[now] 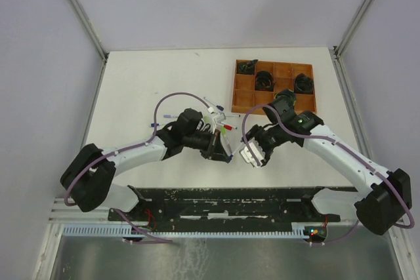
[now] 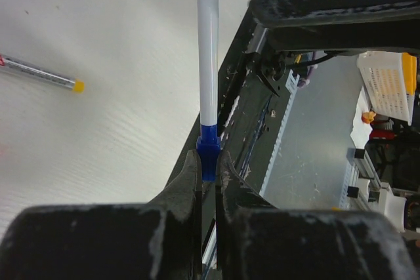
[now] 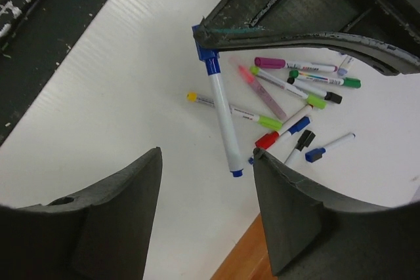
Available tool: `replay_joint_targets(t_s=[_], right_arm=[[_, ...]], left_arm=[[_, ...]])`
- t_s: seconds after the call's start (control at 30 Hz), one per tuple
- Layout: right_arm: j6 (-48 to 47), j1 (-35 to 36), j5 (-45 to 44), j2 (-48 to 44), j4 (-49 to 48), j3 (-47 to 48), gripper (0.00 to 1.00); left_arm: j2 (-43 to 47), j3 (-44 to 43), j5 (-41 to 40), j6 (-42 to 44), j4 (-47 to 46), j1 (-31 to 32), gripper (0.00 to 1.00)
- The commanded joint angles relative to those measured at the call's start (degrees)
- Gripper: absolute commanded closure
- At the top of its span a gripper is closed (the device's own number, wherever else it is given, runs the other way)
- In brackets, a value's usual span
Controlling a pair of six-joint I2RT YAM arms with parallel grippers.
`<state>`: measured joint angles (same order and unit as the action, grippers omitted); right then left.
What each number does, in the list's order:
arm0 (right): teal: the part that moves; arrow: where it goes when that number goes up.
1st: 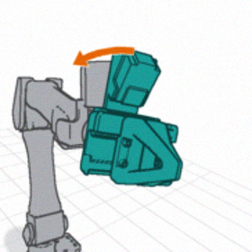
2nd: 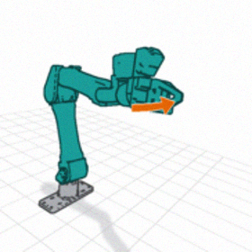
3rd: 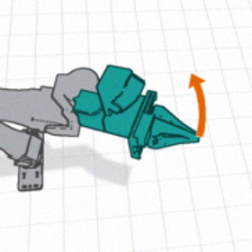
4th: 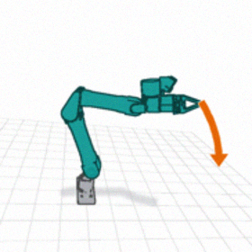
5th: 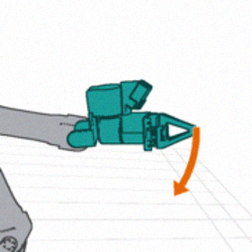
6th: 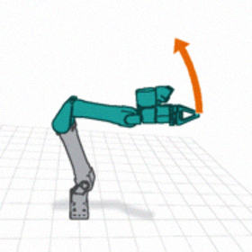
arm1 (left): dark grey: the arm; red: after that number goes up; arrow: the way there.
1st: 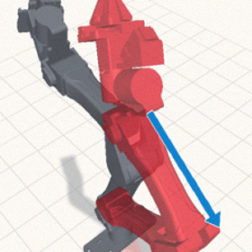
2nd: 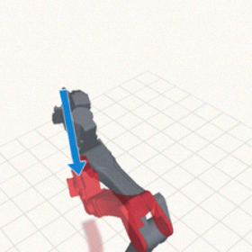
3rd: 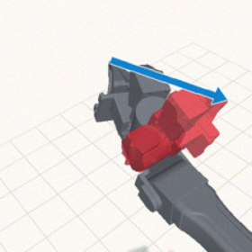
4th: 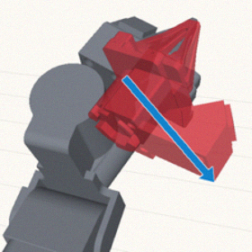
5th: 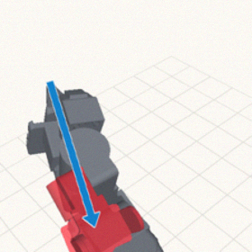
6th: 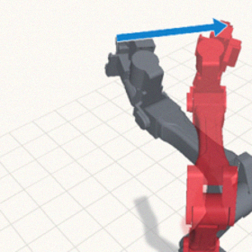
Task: Open the pen caps
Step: Pick up the pen from the center of the board.
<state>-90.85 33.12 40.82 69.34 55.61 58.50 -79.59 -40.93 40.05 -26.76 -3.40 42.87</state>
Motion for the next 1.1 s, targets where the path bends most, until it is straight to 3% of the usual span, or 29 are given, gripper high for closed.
replay_joint_targets(t_s=[0.0,0.7,0.83,0.9,0.93,1.0,1.07], right_arm=[[3.2,3.9,-8.5,0.6,-9.1,-2.8,0.35],[5.2,10.7,-15.7,1.0,-14.5,-6.5,0.63],[5.5,11.1,-15.9,0.7,-14.5,-6.4,0.73],[5.5,11.2,-16.0,0.7,-14.3,-6.4,0.83],[5.6,11.3,-16.1,0.6,-14.1,-6.3,0.89],[5.8,11.3,-16.1,0.5,-13.9,-6.2,0.97],[6.5,11.3,-16.1,0.1,-13.8,-6.1,0.98]], left_arm=[[-0.9,-3.1,2.6,-1.5,-2.1,1.2,0.97],[-1.7,-4.7,2.8,-1.1,-1.3,2.8,0.97],[-2.1,-4.8,2.7,-0.9,-0.7,2.8,0.97],[-2.0,-5.0,2.4,-0.8,-0.4,2.8,0.97],[-1.8,-5.1,1.5,-0.7,0.0,2.8,0.94],[-0.8,-5.2,-0.9,-0.5,1.1,2.8,0.75],[1.1,-4.9,-2.7,-0.4,1.7,2.7,0.57]])
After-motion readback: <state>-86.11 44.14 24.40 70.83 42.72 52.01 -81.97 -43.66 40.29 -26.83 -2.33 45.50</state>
